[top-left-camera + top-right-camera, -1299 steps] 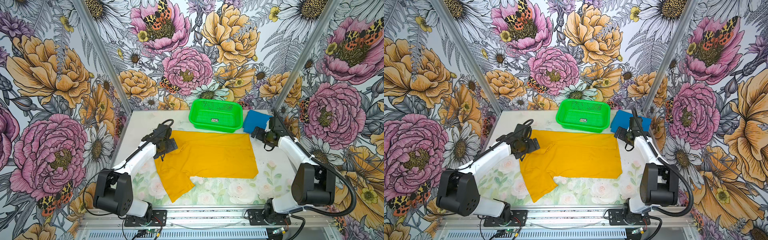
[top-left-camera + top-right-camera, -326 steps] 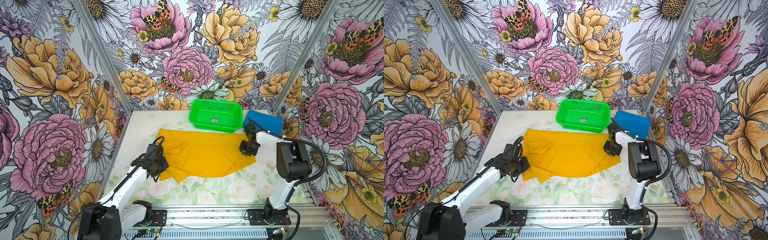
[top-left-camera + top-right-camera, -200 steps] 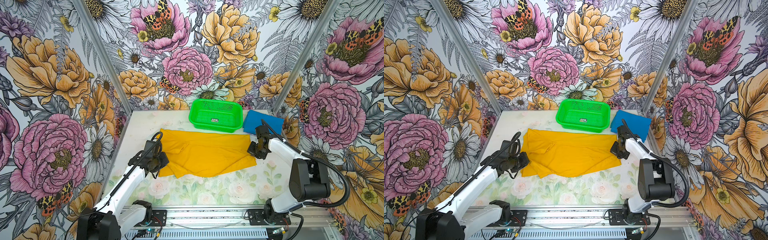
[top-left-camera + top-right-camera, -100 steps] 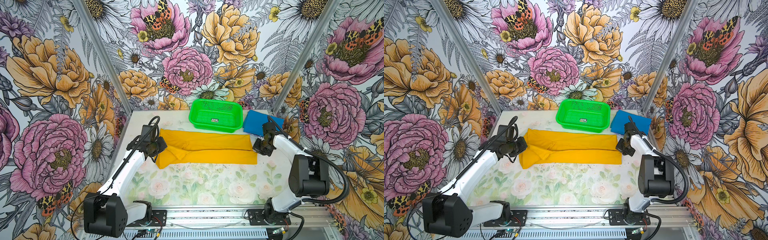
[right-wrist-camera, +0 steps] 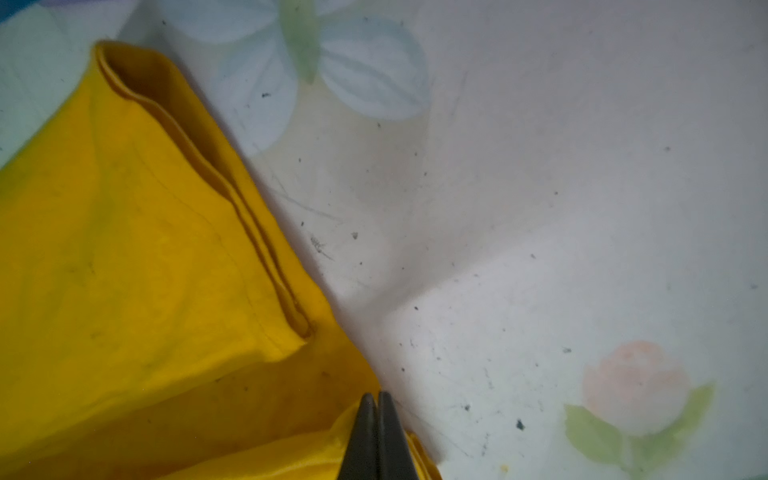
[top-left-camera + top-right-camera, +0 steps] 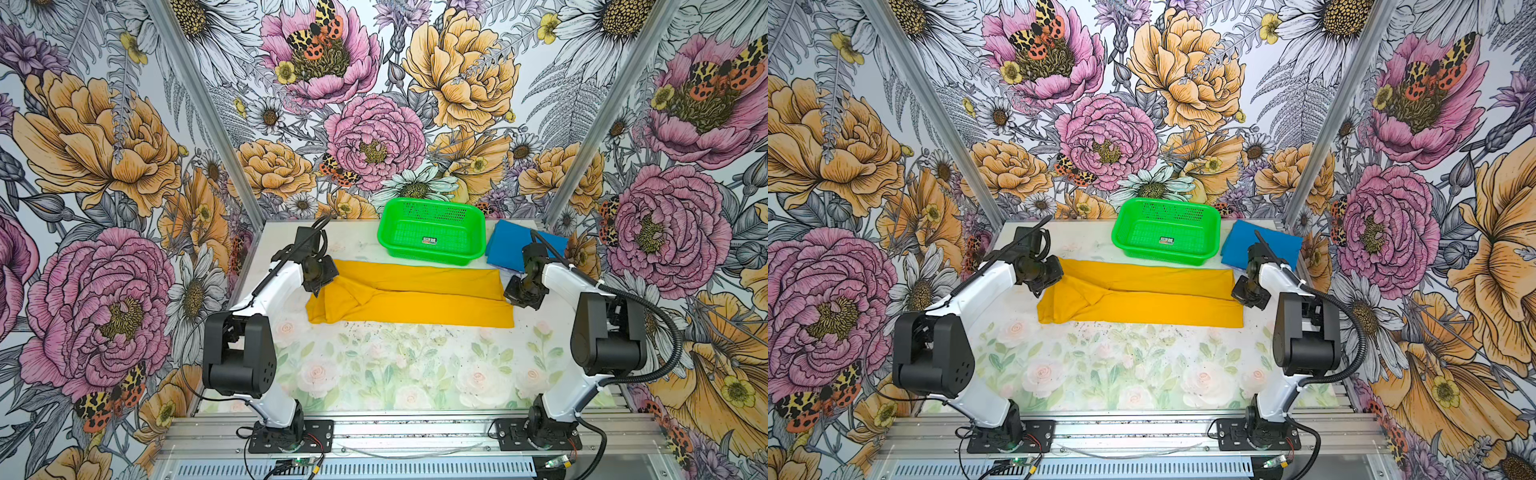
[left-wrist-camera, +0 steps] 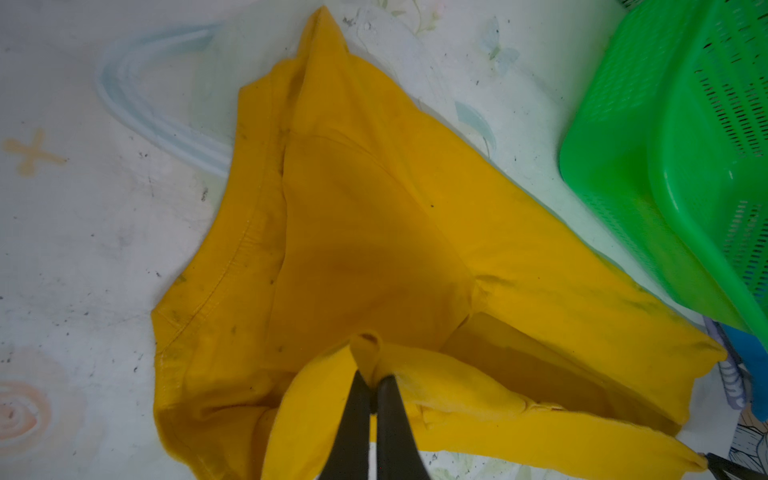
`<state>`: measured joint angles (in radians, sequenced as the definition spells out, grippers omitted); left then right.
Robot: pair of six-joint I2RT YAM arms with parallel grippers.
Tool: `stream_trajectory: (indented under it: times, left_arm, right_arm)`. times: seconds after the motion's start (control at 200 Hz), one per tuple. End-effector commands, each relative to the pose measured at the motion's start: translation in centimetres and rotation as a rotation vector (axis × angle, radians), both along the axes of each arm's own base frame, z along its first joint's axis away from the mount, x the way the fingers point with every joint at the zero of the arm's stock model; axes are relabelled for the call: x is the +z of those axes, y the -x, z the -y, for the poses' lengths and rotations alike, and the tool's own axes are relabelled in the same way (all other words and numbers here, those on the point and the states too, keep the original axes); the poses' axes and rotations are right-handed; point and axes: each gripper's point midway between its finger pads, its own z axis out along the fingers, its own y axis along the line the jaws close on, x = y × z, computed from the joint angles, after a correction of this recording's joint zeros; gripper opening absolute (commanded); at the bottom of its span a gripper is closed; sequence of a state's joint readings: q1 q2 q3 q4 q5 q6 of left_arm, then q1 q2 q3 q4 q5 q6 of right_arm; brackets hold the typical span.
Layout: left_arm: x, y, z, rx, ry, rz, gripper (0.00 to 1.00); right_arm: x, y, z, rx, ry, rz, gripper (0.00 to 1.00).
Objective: Fold and stack the t-shirts
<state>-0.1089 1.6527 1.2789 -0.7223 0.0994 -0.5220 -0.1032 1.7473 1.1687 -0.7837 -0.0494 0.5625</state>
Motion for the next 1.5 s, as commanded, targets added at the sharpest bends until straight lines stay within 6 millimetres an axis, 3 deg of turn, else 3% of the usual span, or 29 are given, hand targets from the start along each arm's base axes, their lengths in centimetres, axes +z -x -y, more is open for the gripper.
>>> stream_trajectory:
  times: [0.0,0.305,0.4,0.41,0.445,0.585,0.846,0.901,0.931,1.041,1.131,1.226,1.296,1.316,1.496]
  left_arm:
    - [0.8,-2.2,0.1,-0.028,0.008,0.044,0.0]
    - [-0.8,-4.2,-0.2,-0.022,0.012,0.012,0.0]
    - [-0.4,-4.6,-0.5,-0.015,0.017,0.023,0.0]
    - [-1.6,-4.7,-0.5,-0.014,0.017,-0.003,0.0]
    - [-2.0,-4.8,-0.7,-0.008,0.017,-0.012,0.0]
    - [-2.2,-4.8,-1.6,0.011,0.02,-0.017,0.0]
    - [-2.7,-5.6,-1.9,0.013,0.042,-0.025,0.0]
    - [-2.8,-5.8,-1.8,0.01,0.046,-0.026,0.02]
    - [-2.9,-6.0,-1.8,0.01,0.053,-0.028,0.06]
    - [-2.0,-7.1,-1.0,-0.023,0.092,0.011,0.64]
    - [-0.6,-7.5,-1.3,-0.018,0.085,0.05,0.95]
    - [0.2,-6.9,-2.5,0.012,0.086,0.061,0.97]
    - [-1.1,-5.2,-3.4,0.052,0.107,0.016,0.97]
    - [-0.2,-4.7,-3.6,0.059,0.114,0.032,0.97]
    - [-3.4,0.9,-4.2,0.106,0.135,-0.057,0.95]
  right_arm:
    - [0.1,-1.4,0.4,0.004,0.007,0.024,0.0]
    - [-0.5,-2.3,0.3,0.008,-0.011,0.019,0.0]
    - [-0.3,-2.9,0.1,0.007,-0.016,0.031,0.0]
    - [-0.3,-2.9,0.1,0.009,-0.016,0.033,0.0]
    - [0.0,-3.2,0.2,0.006,-0.016,0.041,0.0]
    - [0.7,-4.1,0.2,0.007,-0.02,0.068,0.0]
    - [0.2,-5.5,-0.3,0.018,-0.048,0.067,0.0]
    - [0.2,-5.8,-0.4,0.022,-0.054,0.071,0.12]
    - [0.4,-5.9,-0.5,0.024,-0.055,0.074,0.22]
    - [1.5,-5.9,-0.1,0.014,-0.027,0.102,0.54]
    - [2.7,-5.5,0.1,0.033,0.01,0.128,0.72]
    - [3.3,-4.3,-0.4,0.058,0.006,0.137,0.83]
    - [3.3,-3.1,-0.8,0.076,-0.008,0.132,0.87]
    - [3.2,-2.8,-1.0,0.082,-0.015,0.129,0.88]
    - [1.2,0.0,-2.9,0.147,-0.106,0.073,0.94]
